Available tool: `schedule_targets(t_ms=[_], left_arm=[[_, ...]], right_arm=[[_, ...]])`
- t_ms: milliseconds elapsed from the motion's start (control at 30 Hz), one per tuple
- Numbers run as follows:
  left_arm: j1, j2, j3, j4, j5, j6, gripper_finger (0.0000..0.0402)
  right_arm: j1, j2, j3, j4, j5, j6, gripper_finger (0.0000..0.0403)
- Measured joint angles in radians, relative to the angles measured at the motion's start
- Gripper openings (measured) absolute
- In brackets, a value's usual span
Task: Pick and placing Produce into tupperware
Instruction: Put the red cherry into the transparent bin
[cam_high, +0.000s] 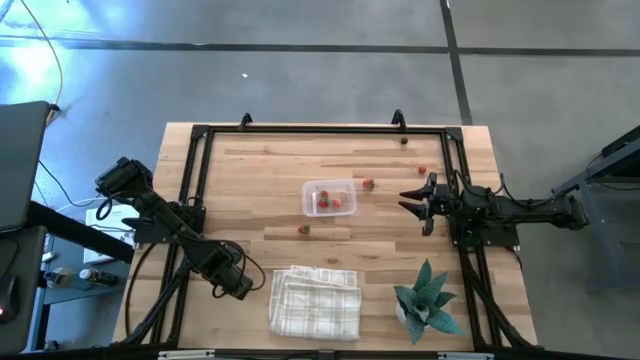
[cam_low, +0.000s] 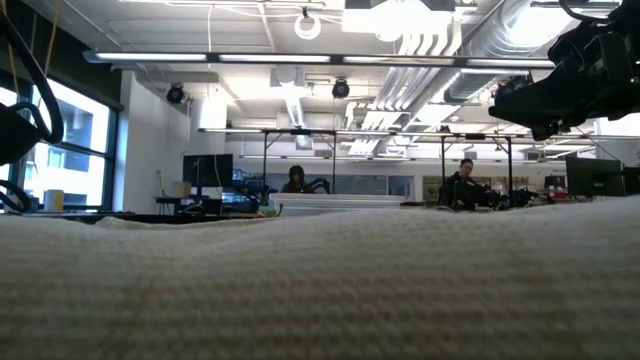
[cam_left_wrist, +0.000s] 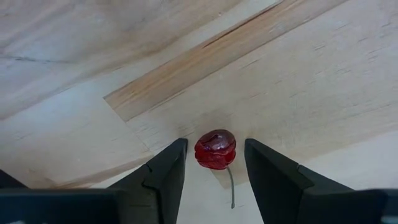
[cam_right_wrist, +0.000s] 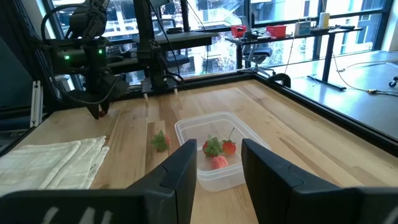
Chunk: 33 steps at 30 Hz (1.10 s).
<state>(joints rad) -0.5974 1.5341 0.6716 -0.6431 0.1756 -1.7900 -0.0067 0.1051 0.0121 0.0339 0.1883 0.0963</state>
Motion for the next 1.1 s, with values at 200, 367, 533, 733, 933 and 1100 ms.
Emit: schedule_targets(t_ms=[200,367,533,733,933,1100], left_arm=[[0.001,-0.001,0.000,-0.007,-0.009,0.005,0.0115],[0.001,-0.002,0.000,-0.009,-0.015,0.010,0.0087],[0.001,-0.002,0.000,-0.008,-0.019,0.034,0.0082],[0.001,-0.009,-0.002,-0.008,-0.028,0.065,0.0087],[0.000,-0.040,-0.004,-0.007,-0.058,0.105,0.0083],[0.004,-0.077,-0.005,-0.004,-0.174,0.128,0.0083]], right_arm=[[0.000,0.000,0.000,0.000,0.000,0.000,0.0117],[0.000,0.000,0.000,0.000,0.000,0.000,0.0117],[0.000,0.000,0.000,0.000,0.000,0.000,0.0117],[0.000,0.000,0.000,0.000,0.000,0.000,0.0117],[0.000,0.000,0.000,0.000,0.000,0.000,0.0117],[0.000,0.000,0.000,0.000,0.000,0.000,0.0117]])
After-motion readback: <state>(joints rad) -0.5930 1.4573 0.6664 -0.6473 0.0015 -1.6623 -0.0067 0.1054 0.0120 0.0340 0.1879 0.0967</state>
